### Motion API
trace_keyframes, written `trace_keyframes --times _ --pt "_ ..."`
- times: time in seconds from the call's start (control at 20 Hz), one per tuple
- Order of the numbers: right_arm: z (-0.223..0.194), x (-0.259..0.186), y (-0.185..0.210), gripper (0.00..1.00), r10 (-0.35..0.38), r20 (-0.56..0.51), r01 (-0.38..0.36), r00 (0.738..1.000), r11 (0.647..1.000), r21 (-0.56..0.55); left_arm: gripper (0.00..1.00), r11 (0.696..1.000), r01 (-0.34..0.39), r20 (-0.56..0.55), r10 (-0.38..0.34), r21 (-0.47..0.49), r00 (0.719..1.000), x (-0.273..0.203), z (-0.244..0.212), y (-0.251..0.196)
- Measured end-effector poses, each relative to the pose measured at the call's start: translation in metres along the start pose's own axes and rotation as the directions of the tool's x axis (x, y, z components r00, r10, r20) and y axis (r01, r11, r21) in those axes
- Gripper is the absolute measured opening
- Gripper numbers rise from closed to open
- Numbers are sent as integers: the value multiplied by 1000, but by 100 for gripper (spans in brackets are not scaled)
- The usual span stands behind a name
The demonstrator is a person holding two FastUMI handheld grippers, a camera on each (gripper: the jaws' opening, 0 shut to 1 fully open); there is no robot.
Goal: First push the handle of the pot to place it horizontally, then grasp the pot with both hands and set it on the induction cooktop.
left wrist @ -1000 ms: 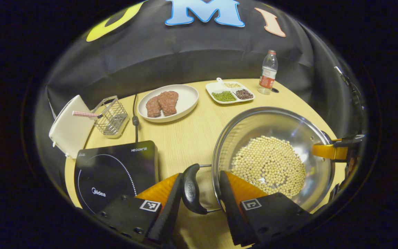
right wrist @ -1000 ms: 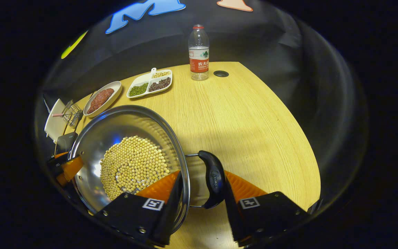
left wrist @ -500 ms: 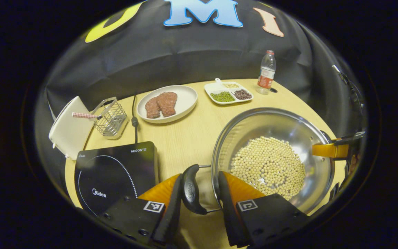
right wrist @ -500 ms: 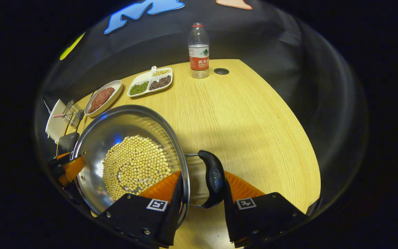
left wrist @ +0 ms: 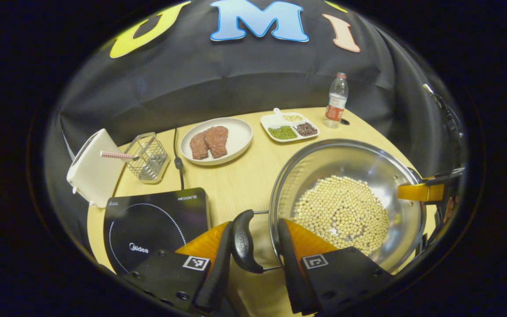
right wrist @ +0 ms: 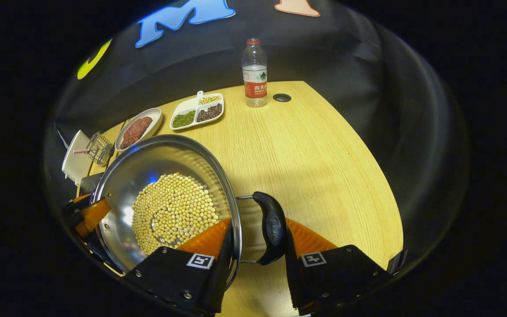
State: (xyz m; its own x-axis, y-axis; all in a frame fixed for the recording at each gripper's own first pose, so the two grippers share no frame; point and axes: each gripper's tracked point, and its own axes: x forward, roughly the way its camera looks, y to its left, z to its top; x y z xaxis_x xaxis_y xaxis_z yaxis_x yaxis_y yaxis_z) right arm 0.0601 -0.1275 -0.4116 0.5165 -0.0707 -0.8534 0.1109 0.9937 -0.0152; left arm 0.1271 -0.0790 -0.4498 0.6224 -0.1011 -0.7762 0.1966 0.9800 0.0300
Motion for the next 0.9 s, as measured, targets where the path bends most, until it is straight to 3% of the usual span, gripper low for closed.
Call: trace_keyframes --times 0.85,0.9 --pt "-4 -76 67 57 15 59 -14 998 1000 -15 59 1000 -10 63 11 -18 998 6 -5 -4" --pt "-5 -78 73 57 16 61 -15 998 1000 -14 62 1000 -11 66 13 -19 998 6 -6 -4"
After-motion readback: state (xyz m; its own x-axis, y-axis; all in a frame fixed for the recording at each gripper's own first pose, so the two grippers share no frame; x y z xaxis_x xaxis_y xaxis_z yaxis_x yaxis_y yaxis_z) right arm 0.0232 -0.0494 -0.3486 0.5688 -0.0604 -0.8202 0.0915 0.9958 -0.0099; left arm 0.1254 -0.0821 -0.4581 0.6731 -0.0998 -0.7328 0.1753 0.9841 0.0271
